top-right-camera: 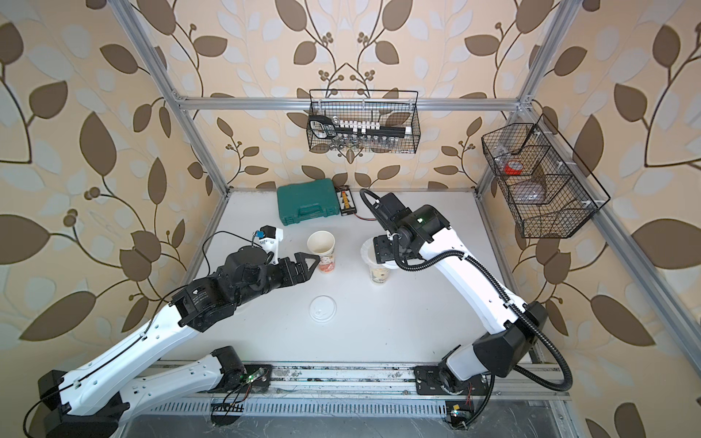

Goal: Put the leak-proof paper on the milk tea cups
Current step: Place the cup lid on the cup.

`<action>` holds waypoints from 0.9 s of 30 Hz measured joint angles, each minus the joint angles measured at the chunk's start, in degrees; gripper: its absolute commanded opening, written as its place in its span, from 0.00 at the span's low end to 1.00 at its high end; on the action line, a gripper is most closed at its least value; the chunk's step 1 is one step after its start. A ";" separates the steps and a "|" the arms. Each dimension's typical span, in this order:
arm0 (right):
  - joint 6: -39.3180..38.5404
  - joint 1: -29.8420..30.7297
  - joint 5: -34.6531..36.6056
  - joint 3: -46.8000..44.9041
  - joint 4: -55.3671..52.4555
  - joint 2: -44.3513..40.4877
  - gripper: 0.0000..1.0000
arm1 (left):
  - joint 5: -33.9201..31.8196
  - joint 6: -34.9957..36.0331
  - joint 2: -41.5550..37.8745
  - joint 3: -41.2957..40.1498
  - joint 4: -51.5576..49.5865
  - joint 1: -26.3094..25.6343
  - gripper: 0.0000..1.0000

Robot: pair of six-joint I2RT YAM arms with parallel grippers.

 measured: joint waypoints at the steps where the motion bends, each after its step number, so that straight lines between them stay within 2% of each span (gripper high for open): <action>1: -0.83 -0.63 -0.33 0.90 0.13 1.09 0.76 | 0.24 0.35 0.07 0.00 0.00 0.00 0.99; 13: -5.35 -1.66 -3.82 4.81 1.11 8.85 0.76 | 1.46 2.56 0.94 0.07 0.22 0.00 0.99; 27: -6.45 -1.66 -5.01 3.74 1.36 9.33 0.76 | 1.44 3.76 1.42 0.33 0.24 0.00 0.99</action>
